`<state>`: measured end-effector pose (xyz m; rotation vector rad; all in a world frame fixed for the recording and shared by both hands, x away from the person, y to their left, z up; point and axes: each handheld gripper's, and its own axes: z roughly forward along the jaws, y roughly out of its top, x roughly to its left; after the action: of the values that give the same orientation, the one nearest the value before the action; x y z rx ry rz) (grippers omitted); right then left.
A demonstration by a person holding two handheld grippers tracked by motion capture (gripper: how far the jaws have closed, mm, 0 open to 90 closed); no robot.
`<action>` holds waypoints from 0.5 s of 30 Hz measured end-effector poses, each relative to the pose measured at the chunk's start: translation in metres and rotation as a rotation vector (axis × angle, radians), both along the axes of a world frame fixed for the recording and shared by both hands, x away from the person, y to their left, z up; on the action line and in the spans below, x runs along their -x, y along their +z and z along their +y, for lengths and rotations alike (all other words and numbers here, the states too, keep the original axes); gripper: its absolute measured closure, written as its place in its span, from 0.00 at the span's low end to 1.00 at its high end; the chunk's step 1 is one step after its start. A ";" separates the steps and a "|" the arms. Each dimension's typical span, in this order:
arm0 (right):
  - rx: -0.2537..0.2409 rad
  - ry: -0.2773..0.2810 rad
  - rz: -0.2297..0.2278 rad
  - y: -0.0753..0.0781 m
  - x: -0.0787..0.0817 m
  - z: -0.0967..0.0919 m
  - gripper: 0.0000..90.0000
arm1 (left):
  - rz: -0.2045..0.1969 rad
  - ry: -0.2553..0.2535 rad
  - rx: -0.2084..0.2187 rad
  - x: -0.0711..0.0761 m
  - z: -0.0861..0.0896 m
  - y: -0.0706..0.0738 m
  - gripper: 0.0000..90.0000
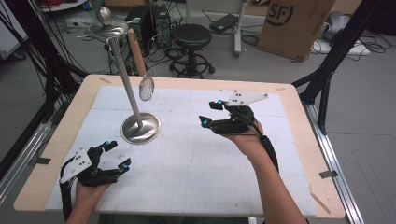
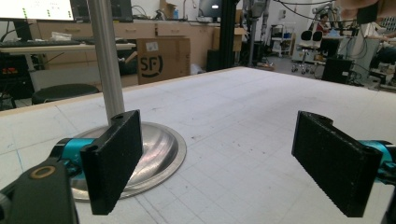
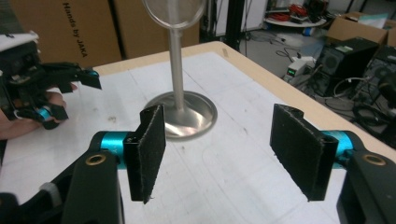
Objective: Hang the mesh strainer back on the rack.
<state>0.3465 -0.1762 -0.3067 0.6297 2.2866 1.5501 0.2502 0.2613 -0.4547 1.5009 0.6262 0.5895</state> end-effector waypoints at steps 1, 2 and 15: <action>0.002 -0.007 0.002 -0.003 0.001 -0.002 0.38 | 0.000 0.000 0.000 0.000 0.000 0.000 0.19; 0.000 -0.013 0.008 -0.006 0.002 -0.005 0.38 | -0.001 0.000 0.000 0.000 0.000 0.000 0.19; -0.045 -0.104 0.014 -0.047 0.021 -0.036 0.35 | -0.001 0.000 -0.002 0.000 0.000 0.000 0.19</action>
<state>0.3250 -0.2127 -0.3536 0.7606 2.1967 1.5573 0.2500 0.2613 -0.4547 1.5027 0.6251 0.5906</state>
